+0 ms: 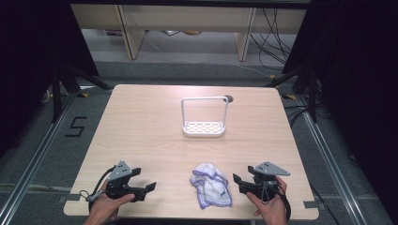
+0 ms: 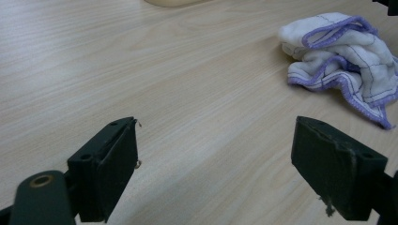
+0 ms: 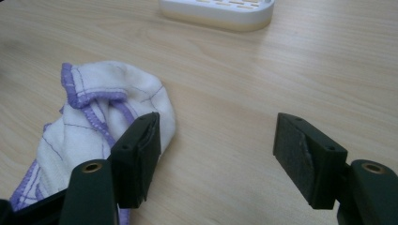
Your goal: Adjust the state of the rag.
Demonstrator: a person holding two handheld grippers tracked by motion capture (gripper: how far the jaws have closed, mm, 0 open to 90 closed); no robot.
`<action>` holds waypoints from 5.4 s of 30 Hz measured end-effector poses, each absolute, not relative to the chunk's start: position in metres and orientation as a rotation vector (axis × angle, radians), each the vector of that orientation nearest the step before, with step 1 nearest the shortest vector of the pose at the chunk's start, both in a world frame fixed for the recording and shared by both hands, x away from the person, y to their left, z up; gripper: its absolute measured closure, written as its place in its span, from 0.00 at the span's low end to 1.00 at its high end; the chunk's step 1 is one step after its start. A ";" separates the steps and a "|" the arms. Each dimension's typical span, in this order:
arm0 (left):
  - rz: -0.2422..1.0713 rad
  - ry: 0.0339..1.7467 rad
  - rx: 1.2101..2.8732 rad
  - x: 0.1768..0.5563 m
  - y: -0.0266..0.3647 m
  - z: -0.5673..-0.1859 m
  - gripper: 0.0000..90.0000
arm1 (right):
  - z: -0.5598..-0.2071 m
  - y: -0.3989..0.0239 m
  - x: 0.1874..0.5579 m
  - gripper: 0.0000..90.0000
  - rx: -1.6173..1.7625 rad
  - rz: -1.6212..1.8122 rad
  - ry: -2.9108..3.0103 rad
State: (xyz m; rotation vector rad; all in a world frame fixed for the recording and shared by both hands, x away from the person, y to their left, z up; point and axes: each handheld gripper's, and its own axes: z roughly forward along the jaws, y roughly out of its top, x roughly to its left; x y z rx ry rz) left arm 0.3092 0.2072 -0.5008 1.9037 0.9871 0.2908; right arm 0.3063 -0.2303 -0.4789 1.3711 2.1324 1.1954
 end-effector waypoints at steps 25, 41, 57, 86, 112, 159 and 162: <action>0.304 0.978 1.919 0.309 0.207 -0.501 0.16 | -0.454 -0.185 0.316 0.51 1.100 1.247 2.285; 0.289 0.969 1.905 0.310 0.206 -0.501 0.17 | -0.464 -0.117 0.342 0.53 0.897 1.030 2.519; 0.264 0.966 1.923 0.309 0.204 -0.502 0.17 | -0.446 -0.171 0.349 0.97 0.917 1.116 2.389; 0.236 0.960 1.911 0.308 0.198 -0.503 0.20 | -0.456 -0.219 0.308 0.51 1.168 1.155 2.364; 0.238 0.931 1.926 0.307 0.195 -0.505 0.19 | -0.495 -0.187 0.274 0.77 1.198 0.947 2.495; 0.135 0.426 2.017 0.342 0.059 -0.504 0.49 | -0.470 -0.255 0.420 0.95 1.391 1.076 2.234; 0.147 0.390 2.080 0.347 0.054 -0.509 0.57 | -0.471 -0.254 0.420 0.94 1.400 1.069 2.237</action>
